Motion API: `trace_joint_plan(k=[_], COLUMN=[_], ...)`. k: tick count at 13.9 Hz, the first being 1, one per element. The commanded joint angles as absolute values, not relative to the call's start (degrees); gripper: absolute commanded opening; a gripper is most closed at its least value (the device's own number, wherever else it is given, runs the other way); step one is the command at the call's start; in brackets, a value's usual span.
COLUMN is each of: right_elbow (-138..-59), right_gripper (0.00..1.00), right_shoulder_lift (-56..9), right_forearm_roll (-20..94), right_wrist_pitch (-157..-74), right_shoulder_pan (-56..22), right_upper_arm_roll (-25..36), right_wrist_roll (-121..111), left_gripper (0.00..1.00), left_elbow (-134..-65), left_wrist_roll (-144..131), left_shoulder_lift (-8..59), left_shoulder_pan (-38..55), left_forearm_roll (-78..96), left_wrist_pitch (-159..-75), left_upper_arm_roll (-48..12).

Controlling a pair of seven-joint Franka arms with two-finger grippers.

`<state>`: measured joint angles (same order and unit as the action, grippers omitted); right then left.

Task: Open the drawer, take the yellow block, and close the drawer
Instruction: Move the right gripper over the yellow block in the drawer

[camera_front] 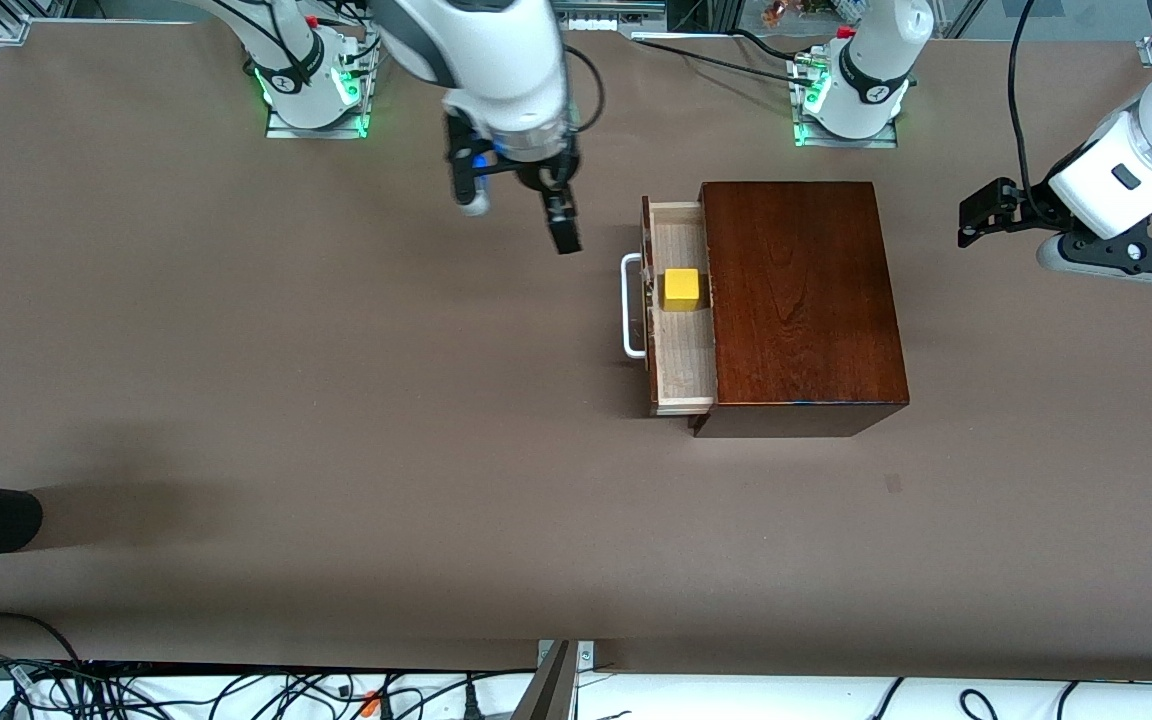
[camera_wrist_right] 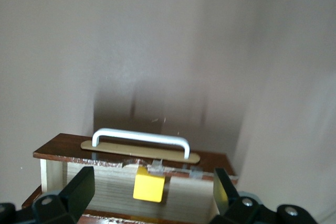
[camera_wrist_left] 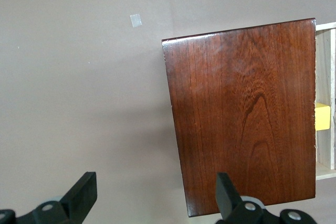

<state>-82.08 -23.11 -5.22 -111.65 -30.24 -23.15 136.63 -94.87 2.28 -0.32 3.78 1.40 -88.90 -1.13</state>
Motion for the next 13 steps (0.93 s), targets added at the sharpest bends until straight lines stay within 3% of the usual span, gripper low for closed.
trace_joint_plan(k=[1,5,13], right_elbow=[-70.95,-63.91,-63.55], right_gripper=[1.00,1.00,1.00], right_shoulder_lift=[-32.67,-40.68,-46.22], right_forearm_roll=[-10.00,-12.57,-12.66], right_wrist_pitch=[-110.92,-115.03,-122.60], right_shoulder_pan=[-34.88,-41.03,-44.91], right_upper_arm_roll=[-22.59,-18.56,-15.56], right_wrist_roll=[145.88,151.69,154.95], left_gripper=[1.00,1.00,1.00], left_elbow=[-95.27,-95.27,-95.27], left_wrist_roll=[5.71,6.06,6.06], left_shoulder_lift=[-0.62,-0.53,-0.53], left_shoulder_pan=[3.08,2.29,2.37], left_forearm_roll=[1.58,1.58,1.58], left_wrist_pitch=[-89.30,-89.03,-88.95], left_upper_arm_roll=[-0.70,-0.70,-0.79])
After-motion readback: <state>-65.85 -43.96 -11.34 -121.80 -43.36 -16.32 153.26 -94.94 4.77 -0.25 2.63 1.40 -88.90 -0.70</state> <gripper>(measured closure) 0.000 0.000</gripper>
